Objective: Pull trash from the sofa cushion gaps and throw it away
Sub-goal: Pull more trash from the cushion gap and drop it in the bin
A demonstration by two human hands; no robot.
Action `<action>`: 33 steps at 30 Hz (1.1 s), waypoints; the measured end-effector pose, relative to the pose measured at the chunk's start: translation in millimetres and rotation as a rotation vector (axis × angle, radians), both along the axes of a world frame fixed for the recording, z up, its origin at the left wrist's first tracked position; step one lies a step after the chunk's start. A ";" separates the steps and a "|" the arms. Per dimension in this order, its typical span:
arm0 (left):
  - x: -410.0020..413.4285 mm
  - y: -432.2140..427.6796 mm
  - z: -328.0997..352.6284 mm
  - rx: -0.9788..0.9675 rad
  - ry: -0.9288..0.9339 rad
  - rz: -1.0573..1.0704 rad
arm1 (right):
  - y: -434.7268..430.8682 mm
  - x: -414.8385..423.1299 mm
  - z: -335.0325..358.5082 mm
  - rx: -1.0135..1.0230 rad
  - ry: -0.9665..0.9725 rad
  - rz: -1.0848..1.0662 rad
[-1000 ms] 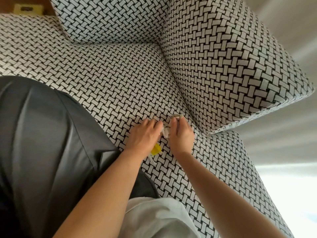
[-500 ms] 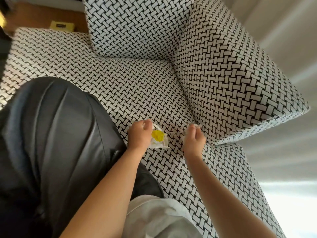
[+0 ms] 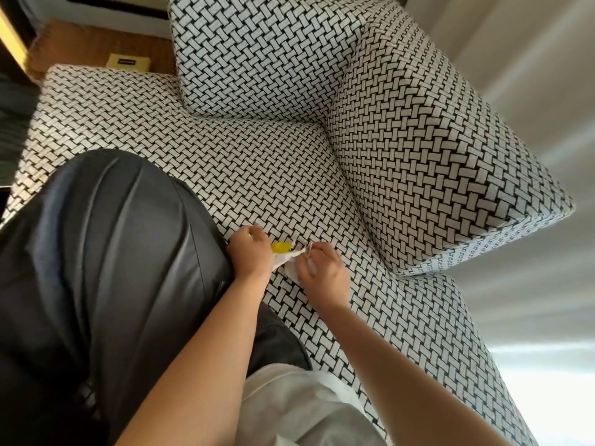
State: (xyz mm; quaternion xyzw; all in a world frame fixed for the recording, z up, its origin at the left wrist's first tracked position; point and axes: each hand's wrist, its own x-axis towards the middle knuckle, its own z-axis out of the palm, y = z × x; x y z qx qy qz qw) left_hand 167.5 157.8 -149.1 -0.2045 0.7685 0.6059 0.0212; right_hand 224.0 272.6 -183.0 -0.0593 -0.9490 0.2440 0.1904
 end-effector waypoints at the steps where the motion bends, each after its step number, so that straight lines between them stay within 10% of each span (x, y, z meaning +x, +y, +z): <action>1: 0.3 0.4 1.5 0.041 -0.010 0.025 | 0.9 1.1 -0.6 0.055 0.036 0.018; 11: -1.3 -0.8 -0.5 0.015 -0.048 0.028 | -16.1 0.0 -4.9 0.114 0.112 0.193; 23: 3.7 5.2 -10.1 -0.238 0.064 -0.162 | 46.4 6.8 -1.6 -0.090 0.119 -0.217; 33: 15.3 12.8 -27.5 -0.769 0.328 -0.582 | 24.3 2.3 -11.1 0.138 -0.022 -0.046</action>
